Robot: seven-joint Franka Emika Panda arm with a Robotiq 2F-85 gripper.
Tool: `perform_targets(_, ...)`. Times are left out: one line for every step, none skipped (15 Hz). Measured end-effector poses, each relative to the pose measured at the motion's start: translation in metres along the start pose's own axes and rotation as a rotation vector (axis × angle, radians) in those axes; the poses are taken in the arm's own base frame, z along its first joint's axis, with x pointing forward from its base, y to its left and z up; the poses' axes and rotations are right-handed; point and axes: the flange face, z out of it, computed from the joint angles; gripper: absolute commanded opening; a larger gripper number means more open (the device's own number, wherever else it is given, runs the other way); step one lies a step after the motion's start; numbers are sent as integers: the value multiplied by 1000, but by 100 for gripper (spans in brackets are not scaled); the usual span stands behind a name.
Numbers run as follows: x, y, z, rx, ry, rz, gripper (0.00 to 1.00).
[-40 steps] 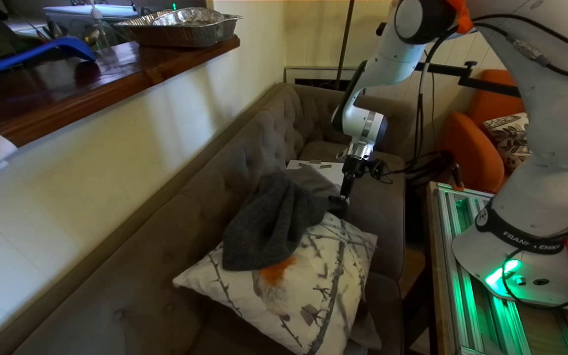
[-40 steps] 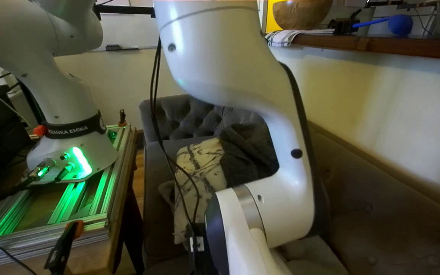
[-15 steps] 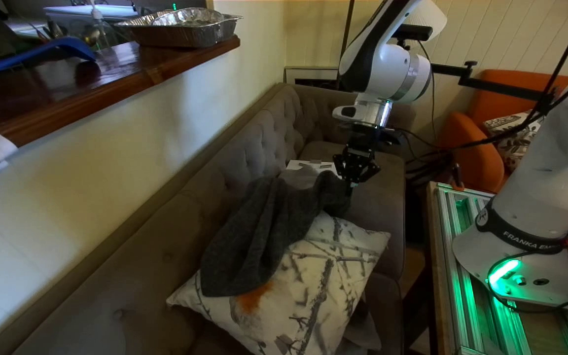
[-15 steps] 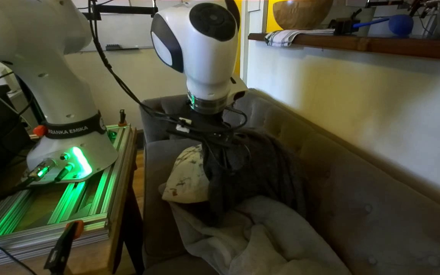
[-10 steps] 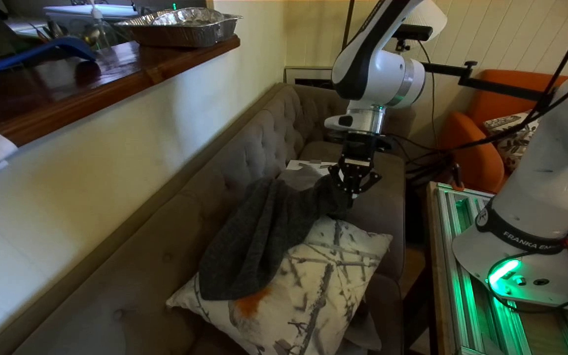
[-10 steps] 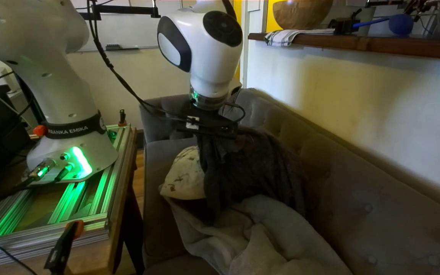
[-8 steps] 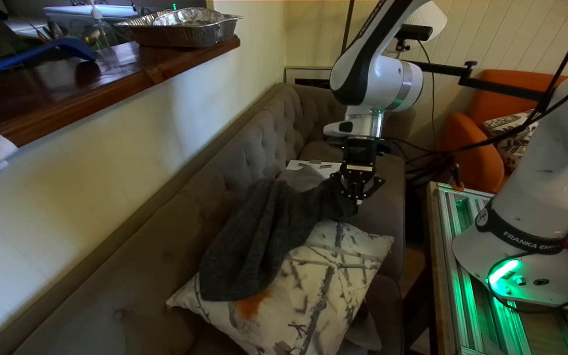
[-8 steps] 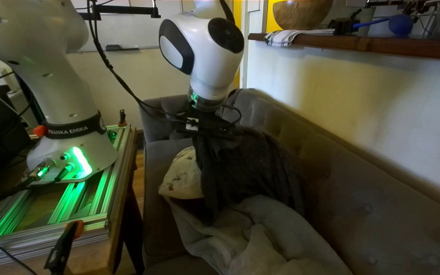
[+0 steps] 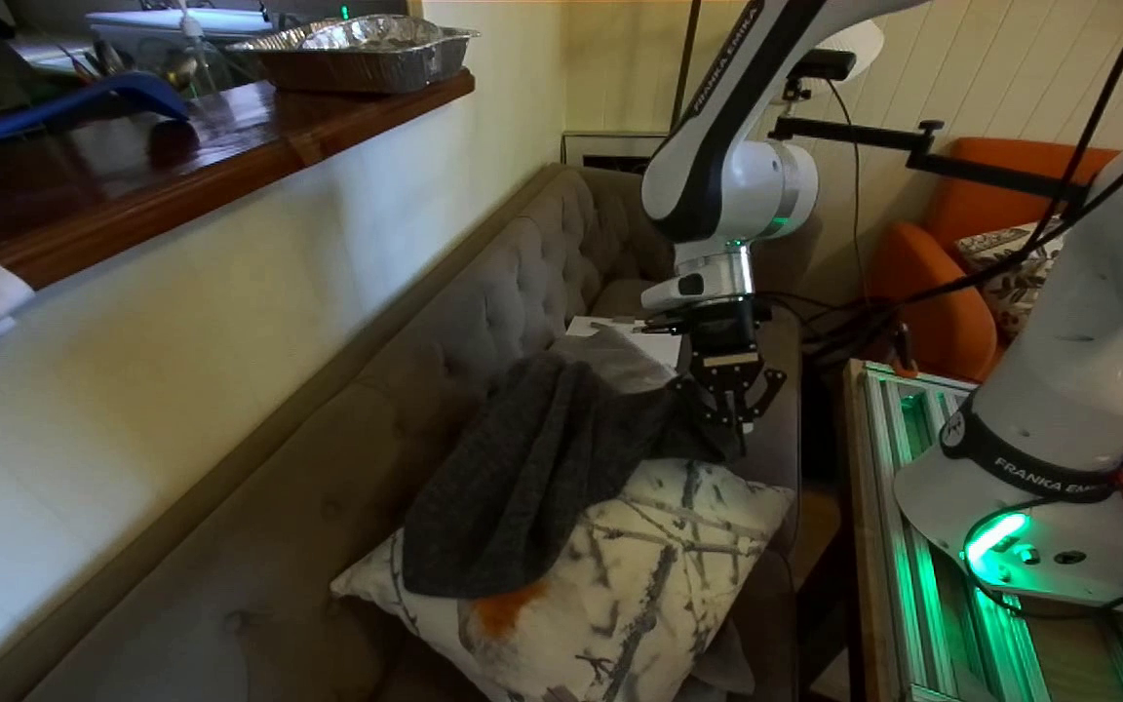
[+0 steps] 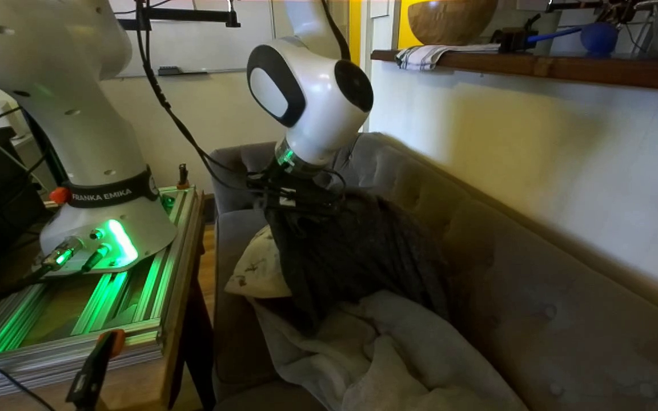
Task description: Place the grey towel over the pillow on the left.
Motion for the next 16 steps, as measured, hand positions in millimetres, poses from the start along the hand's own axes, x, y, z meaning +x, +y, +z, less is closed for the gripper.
perform_targets(0, 1, 4, 33, -4, -14, 33)
perform_targets(0, 1, 8, 75, -4, -22, 36)
perform_targets(1, 0, 13, 119, -2, -10, 41)
perform_targets(1, -1, 16, 129, -4, 21, 48)
perform_targets(0, -1, 17, 125, -11, 53, 55)
perform_targets(-2, 0, 15, 106, -21, 88, 62)
perform_targets(-4, 0, 12, 75, -29, 121, 69)
perform_targets(-7, 1, 8, 37, -31, 148, 77)
perform_targets(-10, 0, 3, -4, -25, 173, 83)
perform_targets(-14, -1, -2, -47, -17, 199, 91)
perform_targets(-19, -2, -9, -91, -8, 225, 97)
perform_targets(-24, -2, -16, -135, 2, 253, 100)
perform_targets(-30, -3, -24, -183, 10, 284, 100)
perform_targets(-35, -5, -30, -225, 17, 312, 100)
perform_targets(-41, -6, -36, -269, 24, 343, 100)
perform_targets(-48, -7, -42, -313, 29, 375, 100)
